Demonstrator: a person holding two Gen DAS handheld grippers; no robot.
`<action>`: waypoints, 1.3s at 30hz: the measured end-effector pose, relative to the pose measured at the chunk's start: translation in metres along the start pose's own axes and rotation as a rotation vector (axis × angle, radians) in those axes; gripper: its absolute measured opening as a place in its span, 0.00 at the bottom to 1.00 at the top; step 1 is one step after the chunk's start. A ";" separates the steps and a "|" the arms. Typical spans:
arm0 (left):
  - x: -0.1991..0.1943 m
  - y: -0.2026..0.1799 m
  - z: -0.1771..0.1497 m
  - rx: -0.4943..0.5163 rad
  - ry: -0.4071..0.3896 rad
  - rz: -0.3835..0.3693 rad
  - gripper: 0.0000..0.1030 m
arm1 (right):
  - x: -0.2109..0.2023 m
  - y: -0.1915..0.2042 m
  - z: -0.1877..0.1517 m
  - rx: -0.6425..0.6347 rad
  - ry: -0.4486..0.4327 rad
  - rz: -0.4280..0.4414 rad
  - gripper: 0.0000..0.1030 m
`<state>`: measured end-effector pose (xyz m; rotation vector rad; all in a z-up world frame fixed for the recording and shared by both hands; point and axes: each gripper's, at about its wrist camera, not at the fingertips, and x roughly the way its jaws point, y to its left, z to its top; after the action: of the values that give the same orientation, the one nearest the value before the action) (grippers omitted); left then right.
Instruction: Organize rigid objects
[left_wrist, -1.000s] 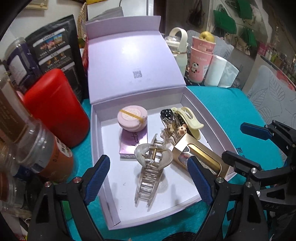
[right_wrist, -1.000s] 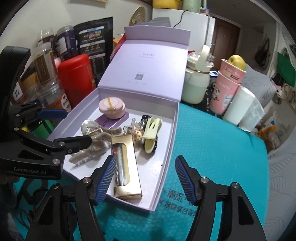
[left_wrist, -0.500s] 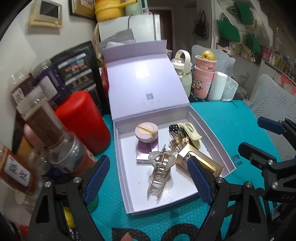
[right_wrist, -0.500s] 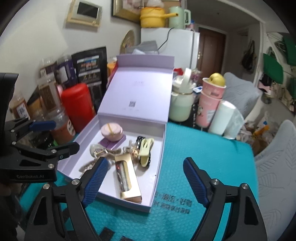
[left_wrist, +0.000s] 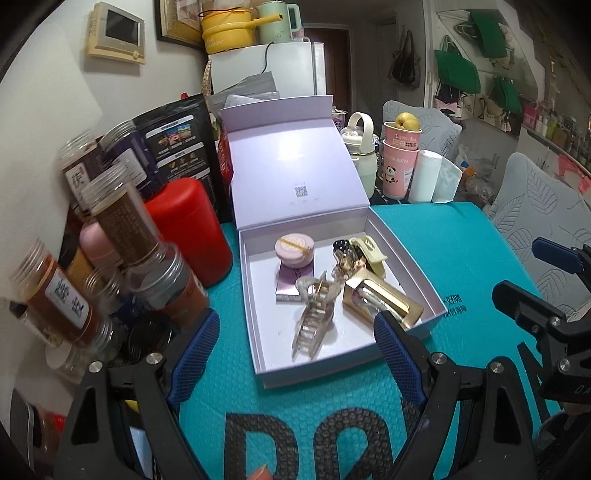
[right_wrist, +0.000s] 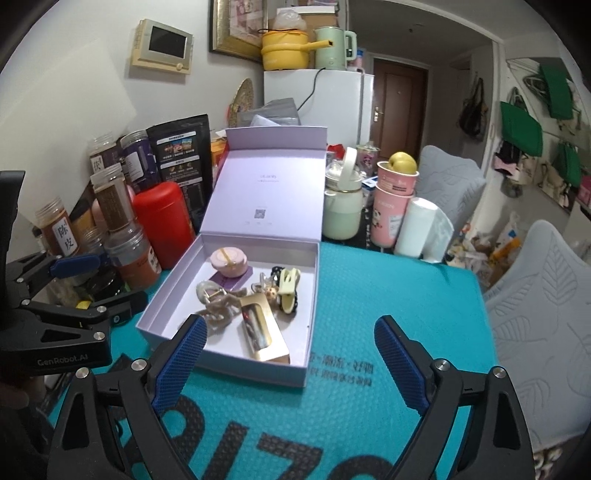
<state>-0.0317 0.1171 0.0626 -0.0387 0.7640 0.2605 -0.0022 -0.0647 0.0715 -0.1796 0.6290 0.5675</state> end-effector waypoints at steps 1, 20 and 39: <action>-0.001 0.000 -0.002 -0.003 0.001 0.001 0.83 | -0.002 0.001 -0.003 0.004 0.004 -0.001 0.91; -0.018 -0.004 -0.039 -0.032 0.041 -0.001 0.83 | -0.015 0.011 -0.046 0.078 0.079 -0.019 0.91; -0.019 -0.010 -0.041 -0.006 0.046 0.000 0.83 | -0.018 0.006 -0.047 0.084 0.082 -0.027 0.91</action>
<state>-0.0699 0.0981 0.0452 -0.0501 0.8094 0.2629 -0.0413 -0.0826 0.0443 -0.1323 0.7277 0.5090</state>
